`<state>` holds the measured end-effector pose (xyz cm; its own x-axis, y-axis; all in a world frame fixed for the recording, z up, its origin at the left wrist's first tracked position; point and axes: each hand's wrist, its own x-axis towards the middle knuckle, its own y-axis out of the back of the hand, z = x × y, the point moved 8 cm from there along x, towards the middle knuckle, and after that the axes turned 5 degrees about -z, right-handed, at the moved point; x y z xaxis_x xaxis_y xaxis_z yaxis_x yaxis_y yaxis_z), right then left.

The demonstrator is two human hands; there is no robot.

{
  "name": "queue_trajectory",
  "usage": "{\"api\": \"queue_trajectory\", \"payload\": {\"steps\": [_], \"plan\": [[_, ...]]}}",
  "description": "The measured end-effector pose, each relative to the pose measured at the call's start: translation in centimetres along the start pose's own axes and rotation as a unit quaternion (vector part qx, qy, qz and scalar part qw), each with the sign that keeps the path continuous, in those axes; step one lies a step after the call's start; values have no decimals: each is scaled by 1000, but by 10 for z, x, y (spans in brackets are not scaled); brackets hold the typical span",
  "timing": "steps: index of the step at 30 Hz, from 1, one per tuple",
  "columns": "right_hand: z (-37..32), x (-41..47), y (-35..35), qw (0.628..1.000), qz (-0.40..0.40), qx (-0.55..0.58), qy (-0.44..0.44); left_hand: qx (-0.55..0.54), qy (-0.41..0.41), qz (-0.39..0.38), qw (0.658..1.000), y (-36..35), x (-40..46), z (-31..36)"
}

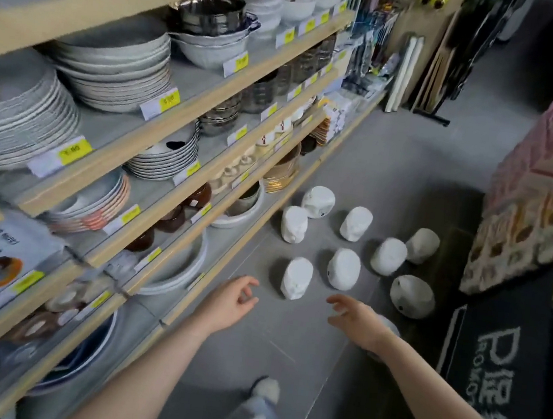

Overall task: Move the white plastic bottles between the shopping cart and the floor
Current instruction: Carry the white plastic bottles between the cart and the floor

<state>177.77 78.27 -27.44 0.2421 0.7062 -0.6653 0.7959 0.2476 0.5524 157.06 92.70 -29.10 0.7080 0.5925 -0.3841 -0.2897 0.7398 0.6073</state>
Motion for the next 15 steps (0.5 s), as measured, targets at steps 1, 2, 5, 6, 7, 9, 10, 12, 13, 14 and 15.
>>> {"api": "queue_trajectory", "payload": {"steps": [1,2,5,6,7,9,10,12,13,14,15], "plan": [[2,16,18,1000,0,8,-5,-1,3,1,1000,4,23,8],[6,31,34,1000,1,17,-8,-2,5,1,1000,6,42,16],[14,66,67,1000,-20,18,-4,-7,18,3,1000,8,88,29],[18,78,76,999,-32,14,-8,-5,26,2,1000,7,102,30],[21,90,86,999,-43,7,-7,-6,38,2,999,7,114,31],[26,118,105,998,-63,-27,12,-18,60,25,998,6,136,26],[28,133,114,995,-76,-51,25,-26,72,40,996,5,144,24],[33,167,130,988,-102,-100,51,-54,104,71,991,-2,160,18],[36,186,138,984,-113,-124,62,-74,120,86,986,-8,169,14],[39,206,145,979,-121,-148,75,-90,136,99,982,-15,178,11],[40,225,151,973,-129,-171,87,-97,151,106,978,-22,188,7]]}}
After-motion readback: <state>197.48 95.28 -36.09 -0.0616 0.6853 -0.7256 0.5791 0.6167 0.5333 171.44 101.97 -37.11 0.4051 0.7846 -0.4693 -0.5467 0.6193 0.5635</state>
